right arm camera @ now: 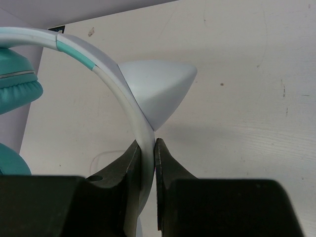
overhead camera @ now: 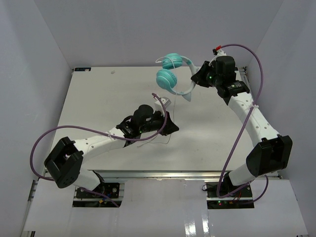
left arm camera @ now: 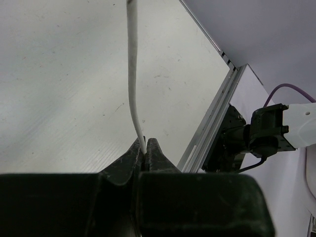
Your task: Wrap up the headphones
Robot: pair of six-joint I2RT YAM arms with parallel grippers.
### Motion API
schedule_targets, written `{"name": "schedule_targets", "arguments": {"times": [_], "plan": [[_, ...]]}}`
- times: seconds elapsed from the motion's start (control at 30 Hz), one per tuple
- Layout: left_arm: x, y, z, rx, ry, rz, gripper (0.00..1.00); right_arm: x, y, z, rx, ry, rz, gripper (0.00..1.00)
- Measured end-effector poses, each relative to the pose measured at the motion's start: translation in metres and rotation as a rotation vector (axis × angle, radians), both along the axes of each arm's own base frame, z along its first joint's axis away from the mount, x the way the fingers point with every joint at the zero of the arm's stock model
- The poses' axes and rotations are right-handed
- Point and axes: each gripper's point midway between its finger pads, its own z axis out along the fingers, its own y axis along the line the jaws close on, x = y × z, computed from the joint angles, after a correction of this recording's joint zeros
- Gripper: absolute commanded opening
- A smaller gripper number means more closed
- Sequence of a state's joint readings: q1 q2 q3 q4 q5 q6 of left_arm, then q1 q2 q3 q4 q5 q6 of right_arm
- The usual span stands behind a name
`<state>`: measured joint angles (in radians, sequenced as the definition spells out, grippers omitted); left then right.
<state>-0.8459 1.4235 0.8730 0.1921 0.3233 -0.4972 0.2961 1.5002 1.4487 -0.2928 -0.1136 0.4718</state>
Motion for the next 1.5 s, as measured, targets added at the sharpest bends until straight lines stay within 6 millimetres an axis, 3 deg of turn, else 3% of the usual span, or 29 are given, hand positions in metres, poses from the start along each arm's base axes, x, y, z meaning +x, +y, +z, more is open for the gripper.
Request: {"name": "schedule_targets", "arguments": {"times": [1.0,1.5], "plan": [[-0.012,0.005,-0.032,0.040,0.039,-0.037,0.00,-0.001,-0.004,0.004,0.074,0.029,0.026,0.08],[-0.012,0.006,-0.037,0.049,0.028,-0.040,0.00,-0.009,-0.002,0.014,0.132,0.036,0.069,0.08]]}}
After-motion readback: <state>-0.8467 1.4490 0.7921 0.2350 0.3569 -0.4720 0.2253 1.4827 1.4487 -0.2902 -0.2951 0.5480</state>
